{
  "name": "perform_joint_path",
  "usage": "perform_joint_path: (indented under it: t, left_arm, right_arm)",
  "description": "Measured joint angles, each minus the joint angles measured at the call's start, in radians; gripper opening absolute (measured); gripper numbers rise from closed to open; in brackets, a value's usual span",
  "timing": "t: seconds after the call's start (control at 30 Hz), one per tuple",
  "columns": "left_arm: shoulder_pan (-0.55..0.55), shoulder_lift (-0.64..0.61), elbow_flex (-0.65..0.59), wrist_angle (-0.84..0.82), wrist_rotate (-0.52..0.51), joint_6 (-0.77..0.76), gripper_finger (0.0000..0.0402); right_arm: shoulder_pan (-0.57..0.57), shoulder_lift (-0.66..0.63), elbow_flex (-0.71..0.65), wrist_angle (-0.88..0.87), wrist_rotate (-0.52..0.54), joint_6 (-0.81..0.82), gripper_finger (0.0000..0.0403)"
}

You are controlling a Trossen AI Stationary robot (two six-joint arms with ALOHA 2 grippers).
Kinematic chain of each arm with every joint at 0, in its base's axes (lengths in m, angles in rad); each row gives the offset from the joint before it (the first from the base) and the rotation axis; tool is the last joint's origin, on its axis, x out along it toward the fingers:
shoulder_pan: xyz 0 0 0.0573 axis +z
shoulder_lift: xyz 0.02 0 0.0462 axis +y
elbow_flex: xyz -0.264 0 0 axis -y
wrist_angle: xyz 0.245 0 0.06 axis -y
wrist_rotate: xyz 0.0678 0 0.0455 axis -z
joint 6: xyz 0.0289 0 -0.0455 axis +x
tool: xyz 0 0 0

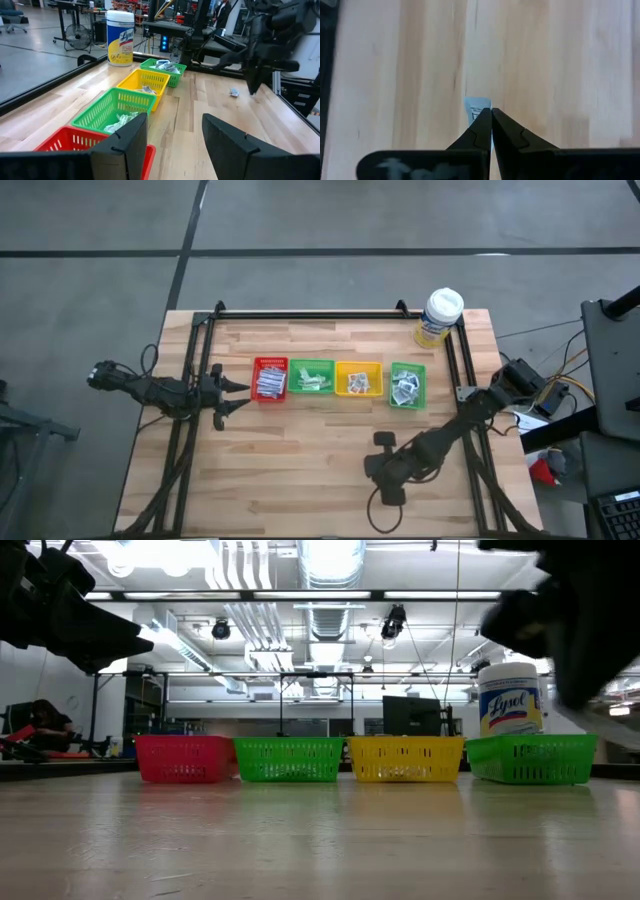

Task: Pick & Place First Aid Supplies
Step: Put the orange ointment pack into the yellow bin

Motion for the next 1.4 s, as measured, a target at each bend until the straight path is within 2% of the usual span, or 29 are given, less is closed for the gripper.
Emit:
perform_joint_path:
  t: [0.53,1.07,1.4]
  left_arm:
    - [0.0,0.0,0.0,0.0,0.0,0.0,0.0188]
    - [0.0,0.0,0.0,0.0,0.0,0.0,0.0188]
    - [0.0,0.0,0.0,0.0,0.0,0.0,0.0188]
  right_arm:
    - [-0.14,0.0,0.093,0.135,0.176,-0.345,0.0008]
    - [-0.204,0.0,0.106,0.119,0.591,-0.503,0.0008]
    - [-0.214,0.0,0.106,0.038,0.827,-0.509,0.0008]
